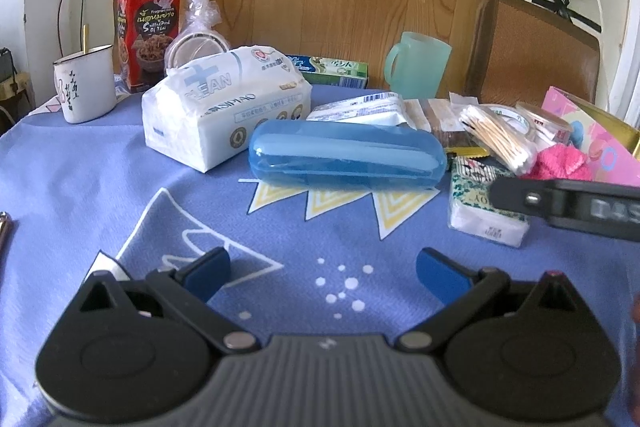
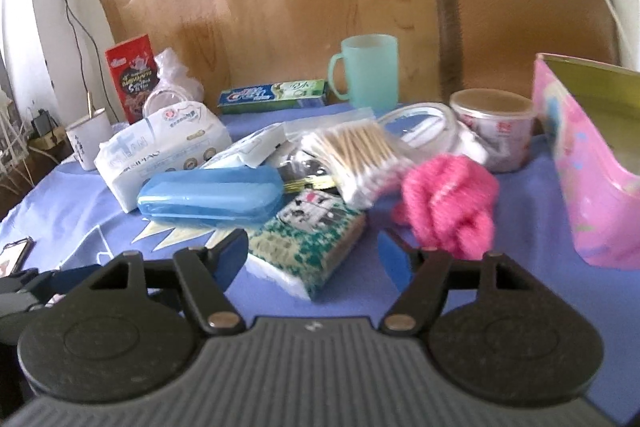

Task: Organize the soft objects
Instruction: 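Grasp the green floral tissue pack with the right gripper, then carry the tissue pack into the pink tin and open the right gripper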

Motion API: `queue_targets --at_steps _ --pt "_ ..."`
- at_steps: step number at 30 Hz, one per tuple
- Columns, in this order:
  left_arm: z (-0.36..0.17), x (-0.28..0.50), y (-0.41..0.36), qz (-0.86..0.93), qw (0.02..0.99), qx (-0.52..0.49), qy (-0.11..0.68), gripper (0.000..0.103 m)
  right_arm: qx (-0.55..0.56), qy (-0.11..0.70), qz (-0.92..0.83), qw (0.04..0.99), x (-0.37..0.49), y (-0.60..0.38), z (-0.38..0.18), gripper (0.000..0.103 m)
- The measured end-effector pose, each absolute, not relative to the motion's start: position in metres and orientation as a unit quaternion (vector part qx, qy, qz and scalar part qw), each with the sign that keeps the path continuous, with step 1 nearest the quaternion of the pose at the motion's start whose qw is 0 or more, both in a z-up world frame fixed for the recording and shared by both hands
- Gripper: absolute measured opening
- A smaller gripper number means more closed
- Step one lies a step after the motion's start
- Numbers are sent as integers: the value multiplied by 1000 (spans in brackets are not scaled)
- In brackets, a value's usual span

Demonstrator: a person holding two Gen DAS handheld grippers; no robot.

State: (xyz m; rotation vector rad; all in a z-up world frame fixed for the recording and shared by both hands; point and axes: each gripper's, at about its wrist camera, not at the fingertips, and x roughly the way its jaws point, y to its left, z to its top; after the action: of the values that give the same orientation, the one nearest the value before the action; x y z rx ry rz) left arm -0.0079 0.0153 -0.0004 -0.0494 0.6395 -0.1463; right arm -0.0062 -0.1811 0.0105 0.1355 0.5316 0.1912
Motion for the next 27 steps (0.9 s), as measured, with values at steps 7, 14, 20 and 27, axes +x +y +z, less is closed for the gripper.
queue_targets --at_steps 7,14,20,27 --pt "0 -8 15 -73 946 -26 314 103 92 301 115 942 17 -183 0 59" --pt "0 -7 16 -76 946 -27 314 103 107 307 146 934 -15 -202 4 42" --pt "0 -6 9 -94 943 -9 320 103 87 292 146 941 -66 -230 3 42" --pt "18 -4 -17 -236 894 -91 371 89 64 260 144 953 -98 -251 1 59"
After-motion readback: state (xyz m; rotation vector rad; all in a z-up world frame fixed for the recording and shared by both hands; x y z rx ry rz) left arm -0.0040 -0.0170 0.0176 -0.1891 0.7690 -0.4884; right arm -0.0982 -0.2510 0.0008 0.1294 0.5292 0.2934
